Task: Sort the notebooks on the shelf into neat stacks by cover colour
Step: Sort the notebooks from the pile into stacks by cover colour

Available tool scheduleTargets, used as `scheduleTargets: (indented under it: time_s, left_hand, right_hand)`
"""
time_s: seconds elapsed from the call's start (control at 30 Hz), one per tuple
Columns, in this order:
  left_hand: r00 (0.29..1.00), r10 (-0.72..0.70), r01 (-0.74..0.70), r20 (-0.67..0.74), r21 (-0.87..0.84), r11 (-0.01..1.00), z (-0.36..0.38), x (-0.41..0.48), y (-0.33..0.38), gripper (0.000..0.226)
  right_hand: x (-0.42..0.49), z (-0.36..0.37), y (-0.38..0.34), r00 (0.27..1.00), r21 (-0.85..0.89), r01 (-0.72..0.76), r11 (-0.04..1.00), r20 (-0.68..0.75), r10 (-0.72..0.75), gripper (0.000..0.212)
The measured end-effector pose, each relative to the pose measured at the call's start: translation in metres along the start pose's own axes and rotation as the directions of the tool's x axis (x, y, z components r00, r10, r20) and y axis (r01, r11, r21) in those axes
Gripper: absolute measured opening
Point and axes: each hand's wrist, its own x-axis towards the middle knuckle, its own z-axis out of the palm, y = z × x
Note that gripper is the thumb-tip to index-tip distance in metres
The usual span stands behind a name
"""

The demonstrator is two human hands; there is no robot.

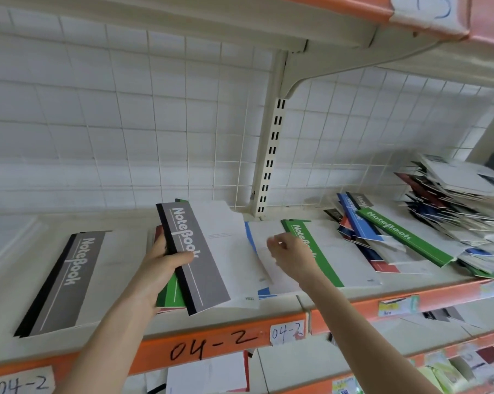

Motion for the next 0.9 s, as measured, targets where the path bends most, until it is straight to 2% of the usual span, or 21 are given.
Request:
scheduleTargets:
  time_s: [0.03, 0.07, 0.1, 0.17, 0.23, 0.3, 0.33, 0.43, 0.47, 0.6, 0.77, 0.83, 0.9]
  left_hand:
    - [1.0, -0.007, 0.007, 0.007, -0.009, 1.0, 0.001, -0.001, 0.0, 0.044]
    - [1.0, -0.008, 0.008, 0.009, -0.017, 1.0, 0.002, -0.002, 0.0, 0.041]
    - [1.0, -0.001, 0.001, 0.006, -0.013, 1.0, 0.002, -0.004, 0.0, 0.039]
    - [0.999, 0.051, -0.051, -0.005, 0.051, 0.997, 0.004, -0.008, -0.001, 0.041]
    - [0.993, 0.116, -0.115, 0.001, 0.162, 0.98, 0.0, -0.011, -0.005, 0.053]
    - [0.987, 0.162, -0.156, -0.004, 0.245, 0.957, -0.007, -0.014, -0.008, 0.06]
    - [0.983, 0.183, -0.169, -0.02, 0.284, 0.944, -0.013, -0.015, -0.009, 0.06]
    - [0.964, 0.245, -0.189, -0.099, 0.391, 0.901, -0.03, -0.016, -0.013, 0.062]
    - [0.959, 0.255, -0.185, -0.124, 0.405, 0.895, -0.037, -0.016, -0.014, 0.061]
    - [0.939, 0.258, -0.151, -0.228, 0.399, 0.904, -0.068, -0.012, -0.015, 0.054]
    - [0.921, 0.214, -0.099, -0.325, 0.335, 0.937, -0.115, -0.013, -0.021, 0.044]
    - [0.909, 0.215, -0.059, -0.357, 0.4, 0.914, -0.128, -0.015, -0.022, 0.036]
    - [0.887, 0.261, -0.008, -0.381, 0.552, 0.834, -0.138, -0.017, -0.018, 0.023]
  right_hand:
    - [-0.002, 0.001, -0.008, 0.99, 0.221, -0.096, 0.97, 0.124, 0.069, 0.024]
    - [-0.005, 0.003, -0.016, 0.959, 0.393, -0.214, 0.894, 0.257, 0.117, 0.028]
    - [-0.007, 0.006, -0.022, 0.928, 0.482, -0.302, 0.823, 0.348, 0.137, 0.031]
    - [-0.008, 0.016, -0.031, 0.909, 0.472, -0.341, 0.813, 0.387, 0.156, 0.035]
    - [-0.006, 0.028, -0.04, 0.94, 0.428, -0.287, 0.857, 0.299, 0.166, 0.037]
    - [-0.005, 0.038, -0.045, 0.945, 0.463, -0.289, 0.838, 0.281, 0.17, 0.029]
    - [-0.006, 0.043, -0.049, 0.93, 0.501, -0.328, 0.801, 0.319, 0.182, 0.024]
    - [-0.011, 0.058, -0.057, 0.866, 0.656, -0.475, 0.586, 0.467, 0.178, 0.024]
    - [-0.011, 0.064, -0.06, 0.864, 0.675, -0.478, 0.562, 0.477, 0.162, 0.024]
    - [-0.01, 0.08, -0.068, 0.914, 0.667, -0.368, 0.648, 0.387, 0.121, 0.02]
    - [-0.009, 0.083, -0.068, 0.94, 0.685, -0.294, 0.667, 0.333, 0.072, 0.015]
    - [-0.01, 0.083, -0.068, 0.948, 0.678, -0.284, 0.678, 0.305, 0.091, 0.014]
    - [-0.012, 0.084, -0.066, 0.955, 0.665, -0.273, 0.695, 0.277, 0.109, 0.014]
